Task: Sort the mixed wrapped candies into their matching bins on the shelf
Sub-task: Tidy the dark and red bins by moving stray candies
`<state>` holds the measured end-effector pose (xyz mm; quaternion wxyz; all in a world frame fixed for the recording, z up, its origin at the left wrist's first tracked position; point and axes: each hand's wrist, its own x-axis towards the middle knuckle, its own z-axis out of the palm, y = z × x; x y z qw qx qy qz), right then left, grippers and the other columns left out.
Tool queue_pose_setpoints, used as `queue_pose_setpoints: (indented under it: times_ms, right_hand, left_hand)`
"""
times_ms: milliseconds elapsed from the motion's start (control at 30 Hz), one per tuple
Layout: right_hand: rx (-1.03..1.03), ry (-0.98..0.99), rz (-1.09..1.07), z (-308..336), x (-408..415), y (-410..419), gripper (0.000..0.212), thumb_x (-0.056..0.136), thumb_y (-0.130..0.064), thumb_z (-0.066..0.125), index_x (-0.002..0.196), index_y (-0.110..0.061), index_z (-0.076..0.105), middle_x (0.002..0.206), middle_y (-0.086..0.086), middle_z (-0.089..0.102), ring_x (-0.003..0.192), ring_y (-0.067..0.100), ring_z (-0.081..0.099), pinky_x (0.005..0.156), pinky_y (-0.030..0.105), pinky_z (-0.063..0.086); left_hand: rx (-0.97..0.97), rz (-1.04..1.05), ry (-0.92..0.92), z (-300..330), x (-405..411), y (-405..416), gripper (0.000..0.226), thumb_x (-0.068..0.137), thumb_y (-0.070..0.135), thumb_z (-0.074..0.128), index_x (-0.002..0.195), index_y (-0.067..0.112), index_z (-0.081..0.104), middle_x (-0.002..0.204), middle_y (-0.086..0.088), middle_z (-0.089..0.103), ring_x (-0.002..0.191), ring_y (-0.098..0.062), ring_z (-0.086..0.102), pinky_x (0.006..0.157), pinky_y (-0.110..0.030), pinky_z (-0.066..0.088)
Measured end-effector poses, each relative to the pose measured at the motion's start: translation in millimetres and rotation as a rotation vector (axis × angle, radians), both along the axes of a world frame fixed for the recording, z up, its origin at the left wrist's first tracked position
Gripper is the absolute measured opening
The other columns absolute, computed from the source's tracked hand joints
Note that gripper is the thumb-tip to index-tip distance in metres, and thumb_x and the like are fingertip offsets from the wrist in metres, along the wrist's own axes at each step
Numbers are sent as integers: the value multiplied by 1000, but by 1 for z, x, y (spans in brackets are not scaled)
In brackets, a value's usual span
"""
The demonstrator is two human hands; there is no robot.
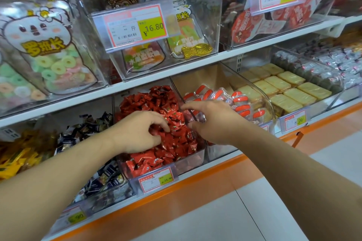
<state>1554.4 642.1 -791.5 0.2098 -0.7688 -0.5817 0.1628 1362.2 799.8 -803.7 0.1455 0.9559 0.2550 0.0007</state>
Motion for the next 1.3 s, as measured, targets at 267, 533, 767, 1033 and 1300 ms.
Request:
queue_pose_setpoints:
  times_ms: [267,533,767,1033,1300]
  right_hand:
    - [8,14,-2,-7,1,6,51,99,-33,62,144,-50,47,151,-12,53,144,24,39,120,52,31]
    - [-7,2,13,-4,1,2,50,101,-37,61,147,-49,45,151,-11,52,144,22,37,122,54,26]
    - [-12,1,-1,1,-4,-2,49,102,-38,60,147,-49,45,151,-8,52,142,22,40,122,51,28]
    - [-12,8,-5,3,-5,-3,49,102,-35,61,147,-48,46,152,-8,51,144,22,39,123,51,25]
    - [-30,32,-13,4,-6,-1,50,101,-35,62,146,-50,46,153,-8,51,144,23,40,122,52,30]
  left_hand:
    - [30,-306,260,-29,29,-20,53,96,53,62,146,42,52,155,23,41,143,-4,34,119,-37,31]
    - [93,-313,284,-13,23,4,34,91,42,74,124,39,72,141,23,56,130,-3,49,110,-22,35]
    - [82,-211,256,-10,13,15,23,89,45,76,112,45,75,137,29,55,129,0,48,113,-28,36]
    - [97,-49,153,-10,4,25,16,84,46,80,100,44,75,124,29,59,119,-3,54,107,-38,46]
    - [-118,-54,120,4,2,1,31,84,44,81,113,53,72,140,33,53,134,7,43,117,-25,27]
